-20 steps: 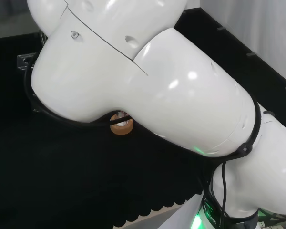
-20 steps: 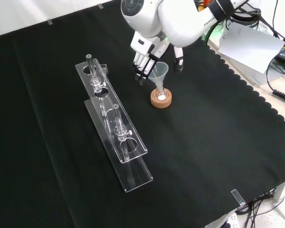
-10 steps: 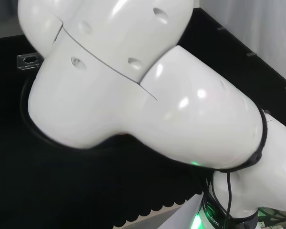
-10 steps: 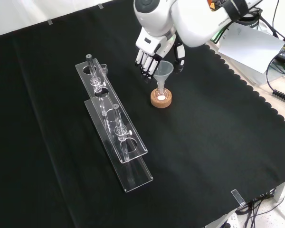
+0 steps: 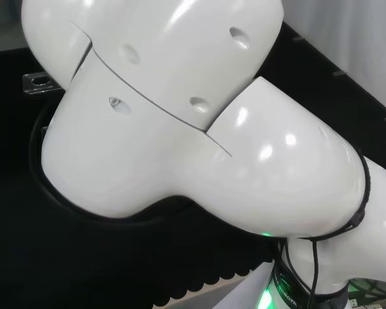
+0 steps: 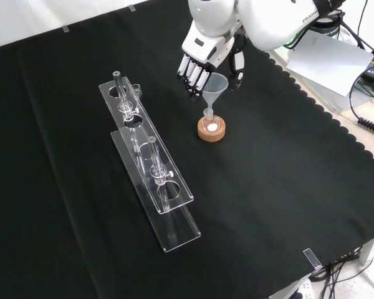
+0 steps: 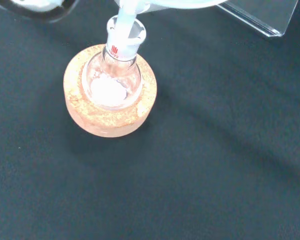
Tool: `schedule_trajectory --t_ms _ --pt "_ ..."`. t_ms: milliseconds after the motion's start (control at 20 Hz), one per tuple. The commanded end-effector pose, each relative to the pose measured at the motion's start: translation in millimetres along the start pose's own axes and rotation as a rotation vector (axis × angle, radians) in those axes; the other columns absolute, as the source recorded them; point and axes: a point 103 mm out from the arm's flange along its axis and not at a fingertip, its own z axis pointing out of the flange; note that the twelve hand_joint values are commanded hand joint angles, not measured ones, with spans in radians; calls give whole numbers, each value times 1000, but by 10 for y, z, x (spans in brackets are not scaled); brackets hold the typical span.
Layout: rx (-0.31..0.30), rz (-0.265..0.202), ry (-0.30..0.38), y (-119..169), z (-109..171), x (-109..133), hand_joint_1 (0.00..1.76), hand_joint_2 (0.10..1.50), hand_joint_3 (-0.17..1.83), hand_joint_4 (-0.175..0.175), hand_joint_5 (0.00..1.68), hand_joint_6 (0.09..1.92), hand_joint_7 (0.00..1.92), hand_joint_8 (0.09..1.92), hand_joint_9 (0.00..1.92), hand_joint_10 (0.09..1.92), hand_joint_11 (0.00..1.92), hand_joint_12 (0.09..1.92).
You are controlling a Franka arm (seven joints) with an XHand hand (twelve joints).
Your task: Remove the funnel from the round-bottom flask.
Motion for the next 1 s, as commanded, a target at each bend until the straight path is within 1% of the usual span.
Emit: schedule_trajectory --t_ms 50,350,450,550,800,1000 --pt "56 -27 5 -87 -206 -52 810 710 581 -3 671 535 500 586 889 413 590 1294" --pt "82 -17 -3 -199 -436 -127 807 710 584 -5 654 558 496 588 883 412 575 1295" --pt "91 -10 -9 -227 -500 -157 805 711 585 -6 652 562 496 589 882 413 573 1296" --pt "95 8 -16 -257 -564 -188 803 711 586 -6 650 566 496 589 882 413 571 1298" --pt "82 34 -15 -312 -692 -316 800 711 588 -6 647 575 496 591 881 415 566 1300" --pt "48 66 -13 -363 -824 -468 796 712 589 -6 645 581 497 592 880 416 560 1301"
